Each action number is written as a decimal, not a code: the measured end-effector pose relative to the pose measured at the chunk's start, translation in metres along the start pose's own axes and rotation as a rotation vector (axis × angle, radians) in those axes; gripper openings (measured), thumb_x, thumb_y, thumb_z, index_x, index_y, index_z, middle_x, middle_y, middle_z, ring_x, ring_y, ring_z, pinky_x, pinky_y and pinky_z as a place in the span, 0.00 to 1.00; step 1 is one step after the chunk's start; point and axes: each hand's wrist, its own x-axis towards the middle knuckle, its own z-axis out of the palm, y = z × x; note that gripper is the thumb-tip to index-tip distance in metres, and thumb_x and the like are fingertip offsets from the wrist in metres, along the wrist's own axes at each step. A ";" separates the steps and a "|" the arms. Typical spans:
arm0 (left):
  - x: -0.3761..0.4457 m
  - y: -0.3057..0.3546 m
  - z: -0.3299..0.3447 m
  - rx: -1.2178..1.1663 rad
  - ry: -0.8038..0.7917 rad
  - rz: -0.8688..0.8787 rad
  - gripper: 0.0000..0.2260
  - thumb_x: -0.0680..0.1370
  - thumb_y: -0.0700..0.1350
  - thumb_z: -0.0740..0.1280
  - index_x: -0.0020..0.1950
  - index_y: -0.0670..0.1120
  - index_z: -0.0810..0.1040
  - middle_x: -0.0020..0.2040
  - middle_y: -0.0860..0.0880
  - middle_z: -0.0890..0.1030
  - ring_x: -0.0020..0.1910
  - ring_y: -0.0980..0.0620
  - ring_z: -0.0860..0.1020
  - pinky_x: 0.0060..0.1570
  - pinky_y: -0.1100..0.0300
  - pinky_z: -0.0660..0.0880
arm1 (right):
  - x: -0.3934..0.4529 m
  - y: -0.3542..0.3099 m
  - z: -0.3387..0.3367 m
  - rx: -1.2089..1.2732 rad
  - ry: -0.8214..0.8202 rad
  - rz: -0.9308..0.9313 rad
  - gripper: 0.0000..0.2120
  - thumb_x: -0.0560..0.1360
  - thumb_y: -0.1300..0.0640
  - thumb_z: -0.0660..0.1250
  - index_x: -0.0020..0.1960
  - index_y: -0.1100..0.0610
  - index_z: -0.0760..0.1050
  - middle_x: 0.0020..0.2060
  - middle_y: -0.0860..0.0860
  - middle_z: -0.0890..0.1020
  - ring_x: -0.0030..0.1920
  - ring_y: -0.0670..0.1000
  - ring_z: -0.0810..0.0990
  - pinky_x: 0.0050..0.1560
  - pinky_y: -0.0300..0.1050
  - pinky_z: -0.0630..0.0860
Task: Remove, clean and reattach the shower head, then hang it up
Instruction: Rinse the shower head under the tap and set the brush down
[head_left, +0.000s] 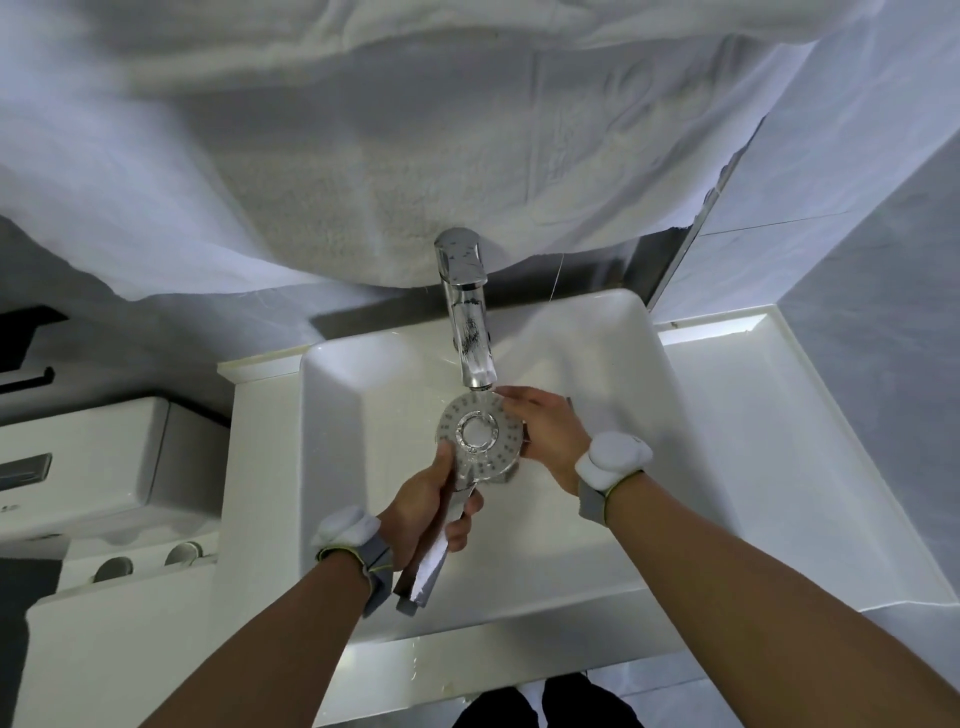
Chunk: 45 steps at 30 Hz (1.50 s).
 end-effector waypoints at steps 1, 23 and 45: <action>0.001 0.001 0.004 0.021 0.010 0.029 0.22 0.82 0.62 0.54 0.54 0.44 0.72 0.33 0.47 0.72 0.22 0.52 0.62 0.25 0.64 0.61 | -0.002 -0.006 -0.005 -0.027 0.020 -0.031 0.07 0.76 0.59 0.66 0.51 0.51 0.81 0.51 0.56 0.83 0.49 0.57 0.81 0.55 0.55 0.78; -0.001 0.009 0.011 -0.056 0.121 0.283 0.06 0.84 0.43 0.60 0.60 0.45 0.68 0.43 0.44 0.74 0.28 0.50 0.66 0.27 0.59 0.65 | -0.040 -0.087 0.009 -0.243 -0.048 -0.303 0.26 0.75 0.34 0.60 0.43 0.57 0.78 0.36 0.48 0.81 0.31 0.44 0.75 0.34 0.37 0.71; 0.029 -0.025 -0.008 0.415 0.483 0.400 0.22 0.81 0.40 0.63 0.73 0.51 0.62 0.40 0.48 0.72 0.33 0.53 0.71 0.35 0.61 0.70 | 0.009 0.041 -0.057 -0.665 0.346 0.054 0.09 0.74 0.52 0.68 0.49 0.56 0.79 0.38 0.55 0.84 0.36 0.59 0.83 0.40 0.54 0.82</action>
